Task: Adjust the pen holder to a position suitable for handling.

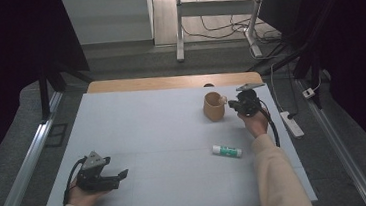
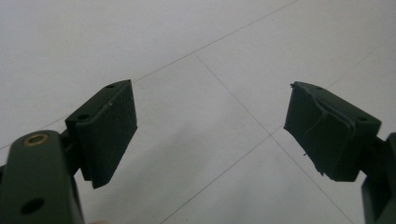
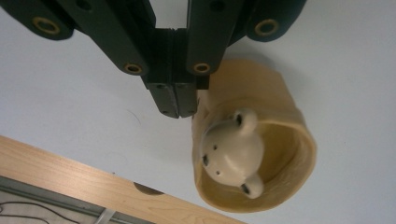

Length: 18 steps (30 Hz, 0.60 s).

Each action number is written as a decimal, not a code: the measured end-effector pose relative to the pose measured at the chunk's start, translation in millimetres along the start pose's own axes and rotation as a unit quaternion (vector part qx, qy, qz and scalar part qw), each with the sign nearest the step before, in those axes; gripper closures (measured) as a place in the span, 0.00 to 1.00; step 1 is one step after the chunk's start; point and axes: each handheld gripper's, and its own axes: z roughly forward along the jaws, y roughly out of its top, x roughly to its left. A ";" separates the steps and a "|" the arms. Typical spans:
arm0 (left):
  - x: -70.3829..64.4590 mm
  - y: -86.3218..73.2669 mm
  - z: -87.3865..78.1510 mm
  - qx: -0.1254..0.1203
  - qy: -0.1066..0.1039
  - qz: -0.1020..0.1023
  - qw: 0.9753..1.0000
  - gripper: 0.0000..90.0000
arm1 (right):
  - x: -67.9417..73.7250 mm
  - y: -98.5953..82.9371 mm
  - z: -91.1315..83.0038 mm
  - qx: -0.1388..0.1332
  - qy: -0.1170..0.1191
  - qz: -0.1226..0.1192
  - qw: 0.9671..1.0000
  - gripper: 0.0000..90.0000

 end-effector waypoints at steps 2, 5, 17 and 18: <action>0.1 0.0 0.1 0.000 0.000 0.000 1.000 0.18 | -3.2 0.5 4.7 -0.002 0.004 0.006 1.000 0.99; 0.9 0.0 0.6 0.001 0.000 0.001 1.000 0.18 | -6.7 -0.2 11.6 -0.004 0.011 0.016 1.000 0.99; 2.8 -0.4 1.5 0.003 0.000 0.001 1.000 0.18 | -11.5 -8.0 38.2 0.005 0.036 0.036 0.999 0.99; 3.1 -0.5 1.8 0.003 0.000 0.000 1.000 0.18 | -10.9 -9.0 41.7 0.006 0.035 0.035 0.999 0.99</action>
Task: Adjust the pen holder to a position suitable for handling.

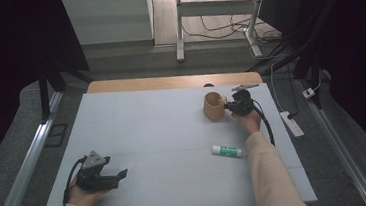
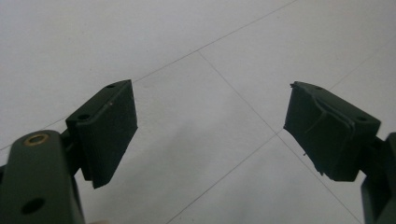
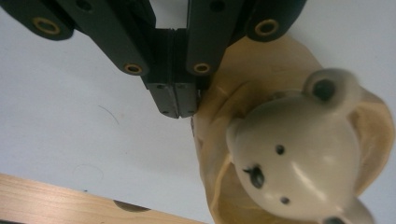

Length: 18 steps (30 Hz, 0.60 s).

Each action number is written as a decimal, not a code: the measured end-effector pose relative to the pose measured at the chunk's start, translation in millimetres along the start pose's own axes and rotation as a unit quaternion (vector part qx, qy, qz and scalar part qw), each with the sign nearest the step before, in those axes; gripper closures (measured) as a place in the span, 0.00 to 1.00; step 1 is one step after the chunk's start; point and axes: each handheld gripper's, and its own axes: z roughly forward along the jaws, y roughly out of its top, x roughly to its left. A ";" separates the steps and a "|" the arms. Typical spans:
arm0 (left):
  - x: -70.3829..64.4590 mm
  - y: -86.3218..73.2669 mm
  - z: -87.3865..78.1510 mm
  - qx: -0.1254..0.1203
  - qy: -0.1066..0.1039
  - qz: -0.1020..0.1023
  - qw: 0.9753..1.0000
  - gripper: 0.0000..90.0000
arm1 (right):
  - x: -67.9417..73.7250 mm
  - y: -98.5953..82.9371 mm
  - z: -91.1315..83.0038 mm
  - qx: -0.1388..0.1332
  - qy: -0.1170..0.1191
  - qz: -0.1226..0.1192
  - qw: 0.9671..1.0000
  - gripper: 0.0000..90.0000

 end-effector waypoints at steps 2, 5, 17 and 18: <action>0.2 0.0 0.1 0.001 0.000 0.000 1.000 0.18 | -0.4 -0.2 1.1 0.000 0.000 0.001 1.000 0.99; 0.5 0.0 0.6 0.001 0.000 0.000 1.000 0.18 | -2.9 -0.3 2.6 0.000 0.008 0.003 1.000 0.99; -0.2 0.4 1.3 0.003 0.000 0.002 1.000 0.18 | -6.9 2.2 4.4 0.004 0.020 -0.025 0.999 0.99; -0.3 0.5 1.4 0.003 0.000 0.002 1.000 0.19 | -7.2 2.2 4.6 0.004 0.021 -0.026 0.999 0.99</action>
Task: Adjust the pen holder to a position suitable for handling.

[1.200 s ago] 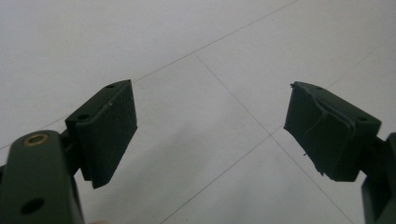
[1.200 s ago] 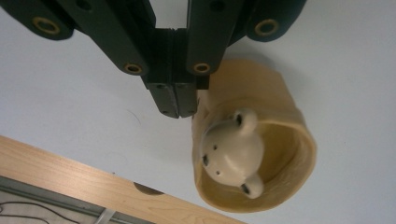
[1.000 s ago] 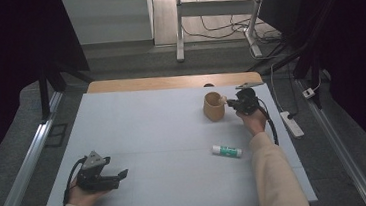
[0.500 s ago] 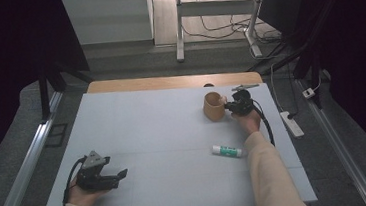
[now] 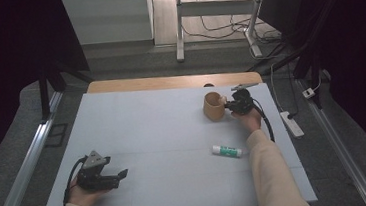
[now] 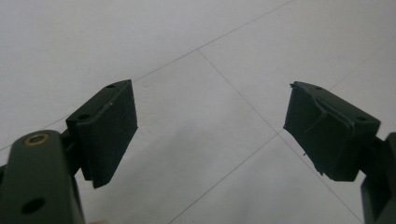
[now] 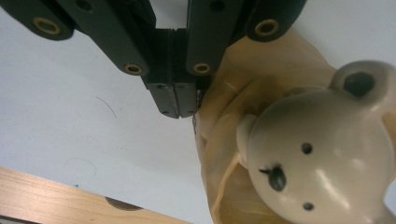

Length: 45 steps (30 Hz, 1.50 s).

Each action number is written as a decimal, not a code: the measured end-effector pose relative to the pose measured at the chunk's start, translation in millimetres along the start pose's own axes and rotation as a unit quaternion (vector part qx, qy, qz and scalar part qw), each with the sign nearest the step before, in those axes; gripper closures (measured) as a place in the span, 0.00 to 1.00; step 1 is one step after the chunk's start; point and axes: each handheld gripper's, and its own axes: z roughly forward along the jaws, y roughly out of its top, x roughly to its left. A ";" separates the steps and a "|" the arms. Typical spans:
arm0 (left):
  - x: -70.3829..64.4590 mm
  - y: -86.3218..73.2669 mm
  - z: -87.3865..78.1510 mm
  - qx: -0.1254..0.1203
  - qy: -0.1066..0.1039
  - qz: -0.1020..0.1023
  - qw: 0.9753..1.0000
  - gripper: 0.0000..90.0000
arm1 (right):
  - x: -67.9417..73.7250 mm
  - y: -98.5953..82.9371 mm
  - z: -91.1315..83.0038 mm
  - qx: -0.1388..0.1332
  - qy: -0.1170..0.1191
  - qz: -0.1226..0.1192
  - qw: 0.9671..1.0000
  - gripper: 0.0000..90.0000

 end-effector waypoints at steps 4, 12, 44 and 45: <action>-0.2 0.2 0.3 0.001 -0.001 0.001 1.000 0.19 | -0.7 0.2 0.8 -0.001 0.005 -0.005 1.000 0.99; -0.4 0.1 0.5 0.001 -0.001 0.002 1.000 0.19 | 5.8 2.4 7.6 0.002 0.015 -0.018 1.000 0.99; -1.8 1.3 0.7 0.001 -0.004 0.006 1.000 0.19 | 47.5 16.4 26.7 0.023 0.046 -0.046 0.998 1.00; -1.8 1.3 0.7 0.001 -0.004 0.006 1.000 0.19 | 49.5 17.0 27.3 0.023 0.049 -0.047 0.997 0.99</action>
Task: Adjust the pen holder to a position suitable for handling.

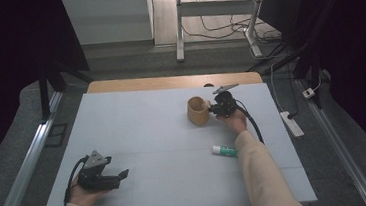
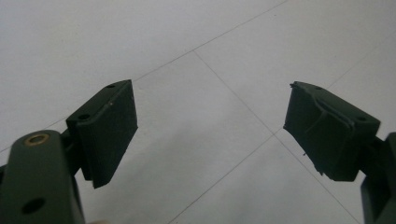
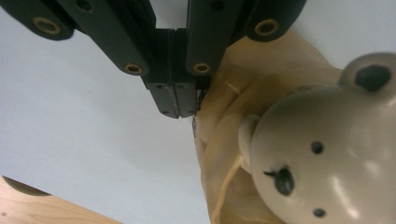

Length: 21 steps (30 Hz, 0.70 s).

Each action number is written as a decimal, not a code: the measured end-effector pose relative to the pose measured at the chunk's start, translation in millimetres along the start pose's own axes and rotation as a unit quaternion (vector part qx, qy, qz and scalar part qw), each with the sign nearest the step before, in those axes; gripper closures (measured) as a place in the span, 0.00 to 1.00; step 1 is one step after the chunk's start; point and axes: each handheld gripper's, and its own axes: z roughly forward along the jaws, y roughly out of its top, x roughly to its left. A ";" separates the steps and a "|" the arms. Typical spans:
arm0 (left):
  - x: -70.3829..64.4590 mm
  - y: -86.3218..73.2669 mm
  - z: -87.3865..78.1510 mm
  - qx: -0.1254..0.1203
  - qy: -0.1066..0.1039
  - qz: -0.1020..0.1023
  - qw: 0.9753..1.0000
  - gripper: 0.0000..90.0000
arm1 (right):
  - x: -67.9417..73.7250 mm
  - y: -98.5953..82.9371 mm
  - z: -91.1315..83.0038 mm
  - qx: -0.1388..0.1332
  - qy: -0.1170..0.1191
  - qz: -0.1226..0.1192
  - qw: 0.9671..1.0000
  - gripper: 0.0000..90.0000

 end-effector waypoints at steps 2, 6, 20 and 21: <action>-0.5 0.0 0.0 -0.001 -0.001 0.001 1.000 0.19 | 4.3 2.0 1.5 0.002 0.003 -0.006 1.000 0.99; -0.5 0.1 -0.1 -0.001 0.000 0.001 1.000 0.19 | 10.9 5.3 4.1 0.004 0.011 -0.014 1.000 0.99; -1.1 0.3 0.2 0.000 -0.002 0.003 1.000 0.19 | 37.4 12.7 17.3 0.018 0.033 -0.025 0.999 0.99; -1.1 0.3 0.3 0.000 -0.001 0.003 1.000 0.19 | 37.4 12.7 17.3 0.018 0.033 -0.025 0.999 0.99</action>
